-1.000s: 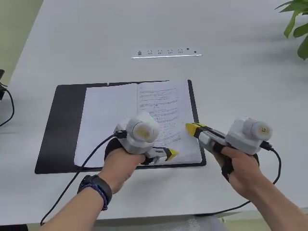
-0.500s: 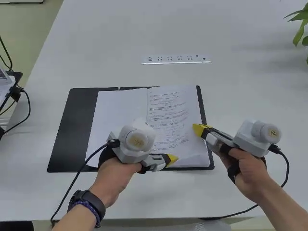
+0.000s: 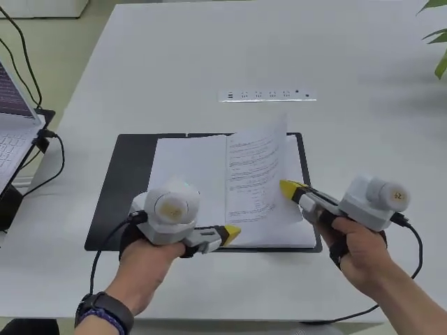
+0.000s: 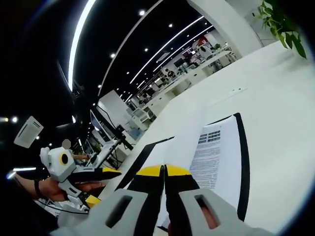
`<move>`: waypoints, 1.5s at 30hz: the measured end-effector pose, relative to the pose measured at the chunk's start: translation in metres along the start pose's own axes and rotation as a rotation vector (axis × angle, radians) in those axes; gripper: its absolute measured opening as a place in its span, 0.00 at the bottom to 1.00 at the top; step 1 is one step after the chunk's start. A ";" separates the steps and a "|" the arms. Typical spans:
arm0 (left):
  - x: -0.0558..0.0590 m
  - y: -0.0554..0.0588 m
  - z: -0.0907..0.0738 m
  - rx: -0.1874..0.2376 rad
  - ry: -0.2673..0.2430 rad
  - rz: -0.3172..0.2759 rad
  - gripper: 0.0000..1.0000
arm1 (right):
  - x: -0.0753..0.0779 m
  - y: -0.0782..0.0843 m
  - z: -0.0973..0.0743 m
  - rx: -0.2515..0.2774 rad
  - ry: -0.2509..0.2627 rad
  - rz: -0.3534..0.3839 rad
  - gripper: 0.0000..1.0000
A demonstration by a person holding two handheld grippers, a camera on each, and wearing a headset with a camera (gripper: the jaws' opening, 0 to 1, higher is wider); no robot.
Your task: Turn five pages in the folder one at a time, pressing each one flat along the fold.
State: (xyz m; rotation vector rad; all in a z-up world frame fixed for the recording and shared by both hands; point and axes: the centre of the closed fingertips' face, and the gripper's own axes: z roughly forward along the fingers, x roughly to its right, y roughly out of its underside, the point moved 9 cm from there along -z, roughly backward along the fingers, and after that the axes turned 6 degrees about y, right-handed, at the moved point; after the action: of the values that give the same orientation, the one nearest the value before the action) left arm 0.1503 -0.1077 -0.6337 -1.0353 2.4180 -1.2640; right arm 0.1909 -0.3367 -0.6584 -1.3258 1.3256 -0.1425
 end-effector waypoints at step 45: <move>-0.042 0.037 -0.077 0.072 -0.127 -0.097 0.69 | -0.101 0.035 0.093 -0.122 -0.153 0.001 0.00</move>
State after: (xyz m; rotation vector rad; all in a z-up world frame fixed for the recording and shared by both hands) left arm 0.1257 -0.0172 -0.6213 -1.1878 2.2356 -1.2649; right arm 0.2049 -0.1958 -0.6516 -1.4099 1.2204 0.0404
